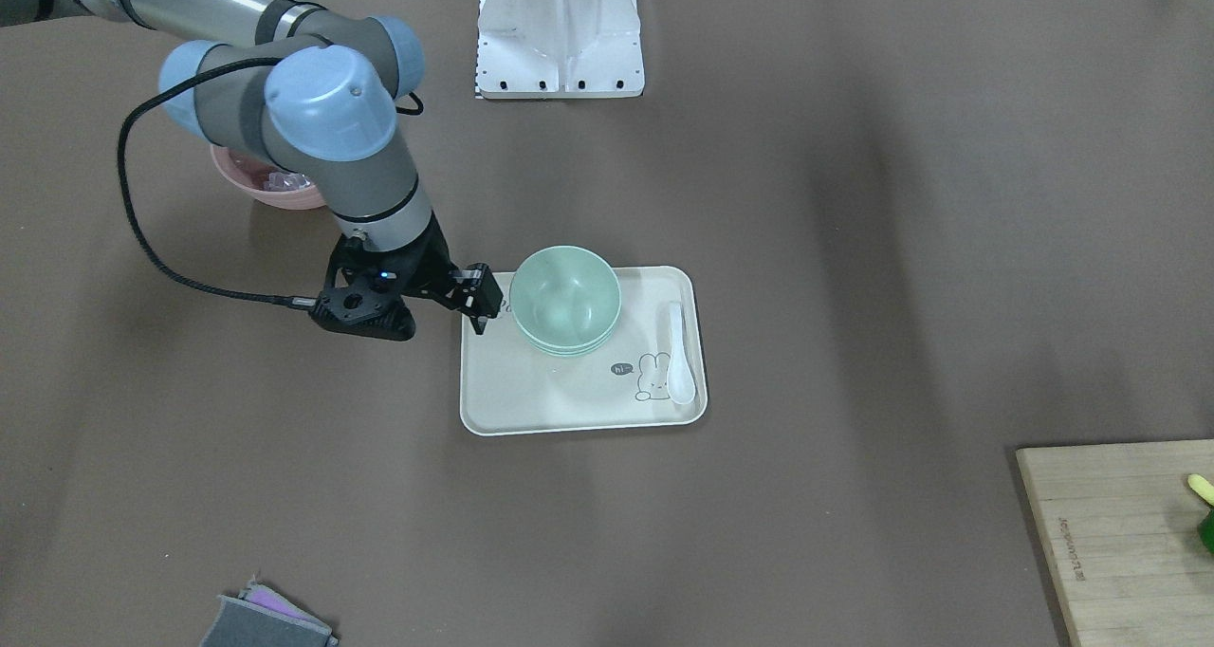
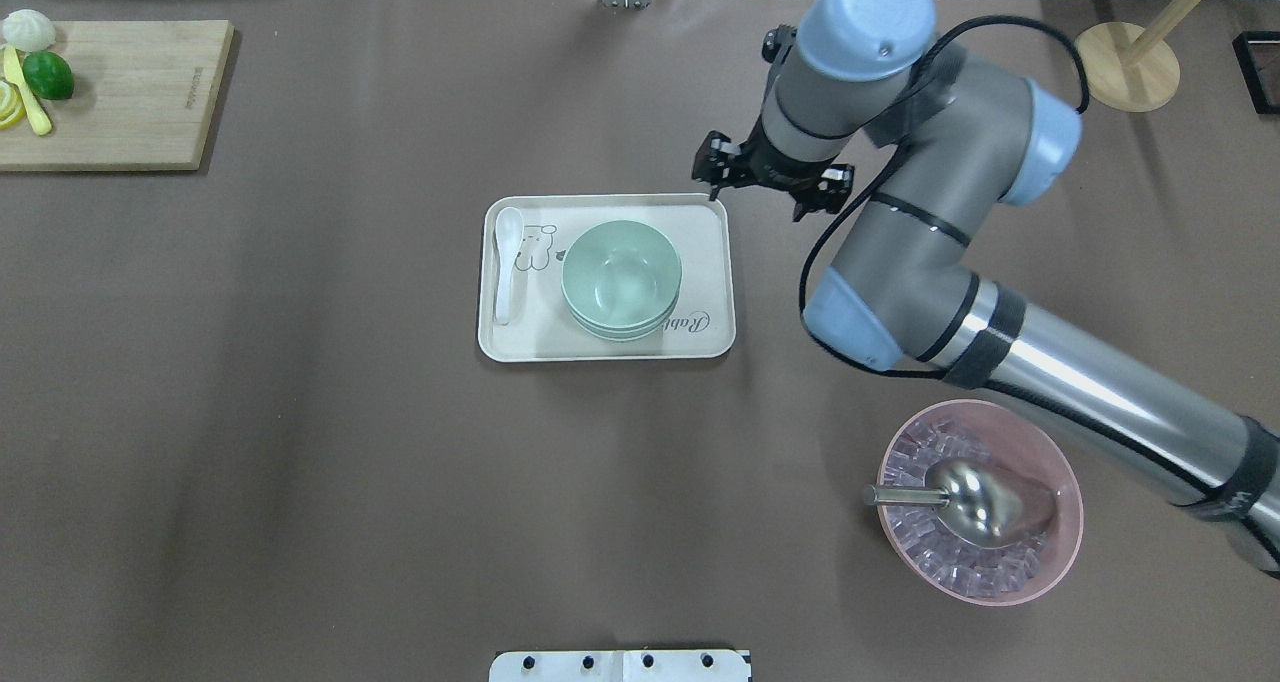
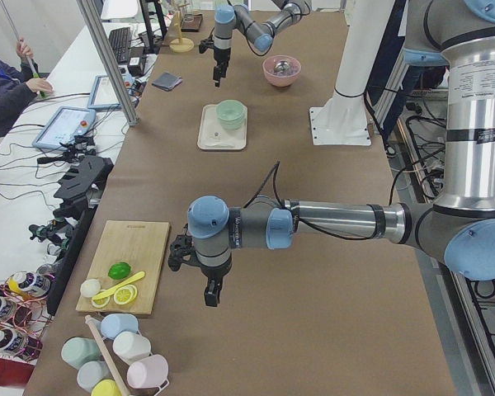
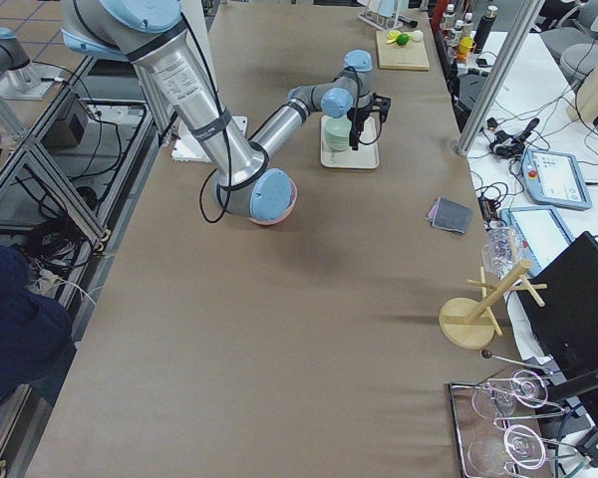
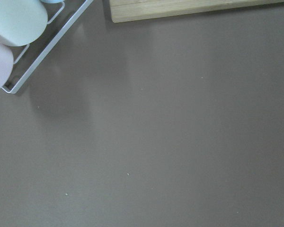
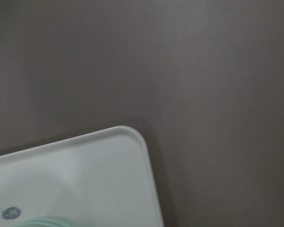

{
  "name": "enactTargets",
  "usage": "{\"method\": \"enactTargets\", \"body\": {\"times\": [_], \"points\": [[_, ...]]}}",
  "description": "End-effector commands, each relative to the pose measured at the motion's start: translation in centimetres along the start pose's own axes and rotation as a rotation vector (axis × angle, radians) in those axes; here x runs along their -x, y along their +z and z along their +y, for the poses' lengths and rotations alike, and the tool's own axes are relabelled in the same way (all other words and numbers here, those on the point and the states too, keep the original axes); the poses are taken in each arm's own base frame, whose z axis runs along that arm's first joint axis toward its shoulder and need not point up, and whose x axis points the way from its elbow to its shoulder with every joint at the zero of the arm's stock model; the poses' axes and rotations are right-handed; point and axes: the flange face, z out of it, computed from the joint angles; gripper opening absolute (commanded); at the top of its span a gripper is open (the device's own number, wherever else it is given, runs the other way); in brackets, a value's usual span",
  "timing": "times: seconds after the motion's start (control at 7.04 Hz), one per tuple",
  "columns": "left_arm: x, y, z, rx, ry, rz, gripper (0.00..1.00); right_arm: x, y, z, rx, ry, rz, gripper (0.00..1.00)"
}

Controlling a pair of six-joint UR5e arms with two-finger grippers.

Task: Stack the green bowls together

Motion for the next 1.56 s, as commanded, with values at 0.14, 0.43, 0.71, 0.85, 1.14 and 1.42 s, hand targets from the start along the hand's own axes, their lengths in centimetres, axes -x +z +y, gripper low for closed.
{"method": "enactTargets", "body": {"times": [0.14,0.43,0.71,0.85,1.14,1.42], "points": [[-0.2,0.1,0.0,0.005,-0.003,0.023,0.99,-22.3,-4.7,-6.8,0.029,-0.227,0.108,1.00],[-0.7,-0.1,-0.1,-0.007,0.004,0.065,0.99,-37.2,-6.6,-8.5,0.073,-0.337,0.151,1.00],[-0.6,0.3,-0.1,-0.001,0.009,0.058,0.99,-51.2,-8.6,-6.6,0.112,-0.383,0.194,1.00],[-0.5,0.3,0.0,0.000,0.006,0.058,0.99,-57.4,-9.9,-4.5,0.125,-0.368,0.187,1.00],[-0.5,0.3,0.0,0.000,0.006,0.057,0.99,-63.6,-9.4,0.1,0.169,-0.286,0.208,1.00],[-0.4,0.4,0.1,0.001,0.005,0.057,0.99,-65.9,-8.5,1.7,0.200,-0.237,0.214,1.00]]}}
